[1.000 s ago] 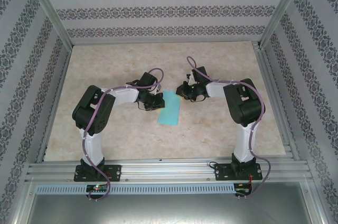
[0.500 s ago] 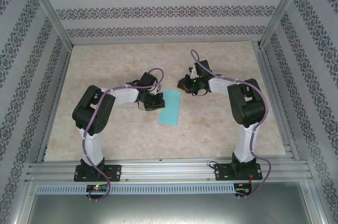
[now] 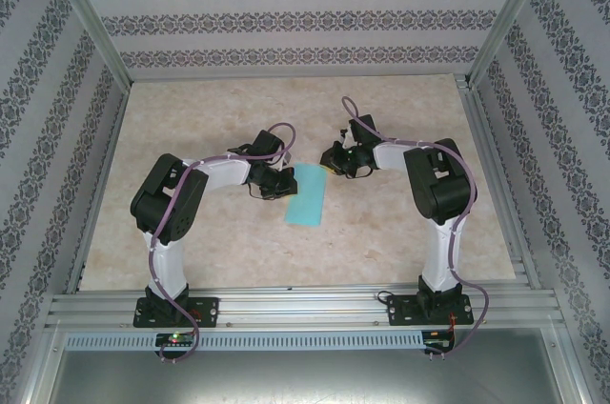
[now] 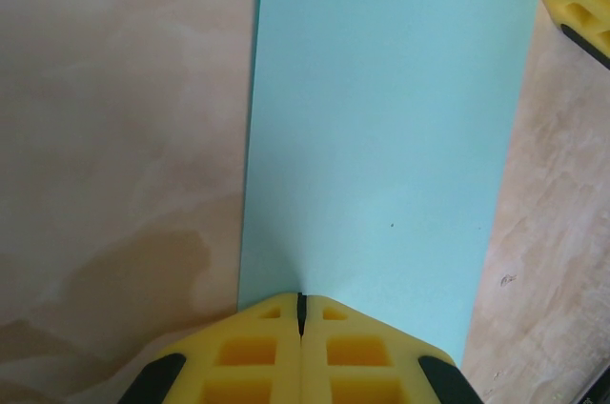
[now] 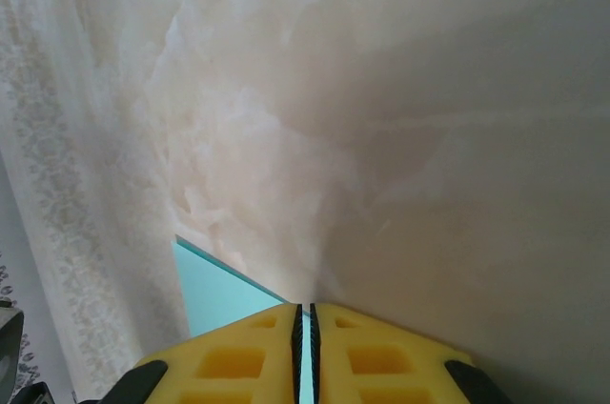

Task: Fold a paper plane with a square sheet of paper (pick it up from the middle)
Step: Fold the square sheet of paper in half at the center of the table.

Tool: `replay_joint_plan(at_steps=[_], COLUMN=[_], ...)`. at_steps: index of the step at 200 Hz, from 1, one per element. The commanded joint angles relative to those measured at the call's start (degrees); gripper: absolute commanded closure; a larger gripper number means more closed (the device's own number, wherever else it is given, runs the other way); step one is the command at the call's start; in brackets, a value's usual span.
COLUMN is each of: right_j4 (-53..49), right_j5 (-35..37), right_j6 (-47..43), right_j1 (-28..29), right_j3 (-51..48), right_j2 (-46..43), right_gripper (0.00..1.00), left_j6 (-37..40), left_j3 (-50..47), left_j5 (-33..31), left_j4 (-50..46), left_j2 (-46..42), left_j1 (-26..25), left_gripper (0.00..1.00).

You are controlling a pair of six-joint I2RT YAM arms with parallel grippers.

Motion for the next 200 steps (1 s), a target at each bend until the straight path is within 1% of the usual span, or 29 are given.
replay_joint_plan(at_steps=[1,45,72,142,167,200], right_j4=[-4.9,-3.4,-2.7,-1.5,-4.8,-8.5], right_j5=[3.6,-2.0,-3.6,-1.2,1.8,3.0], right_j6=[-1.6,0.1,1.1,2.9,2.4,2.4], right_j1=[0.4,0.1,0.3,0.2,0.2,0.2], right_j3=[0.3,2.2,2.6,1.3,1.6,2.4], right_j2=[0.8,-4.2,-4.4,1.5,3.1,2.5], right_gripper=[0.85,0.85,0.85,0.85,0.85,0.86], left_j6=[1.3,1.3,1.3,1.4,1.7,1.5], left_j3=[-0.8,-0.9,-0.8,-0.8,-0.7,-0.7], left_j5=[-3.0,-3.1,-3.1,-3.1,-3.2,-3.2], left_j4=[-6.8,-6.9,-6.9,-7.3,-7.4,-7.4], left_j2=[2.0,1.9,1.9,1.7,1.6,1.7], left_j1=[-0.9,-0.9,-0.9,-0.9,-0.9,-0.9], left_gripper=[1.0,1.0,1.0,1.0,1.0,1.0])
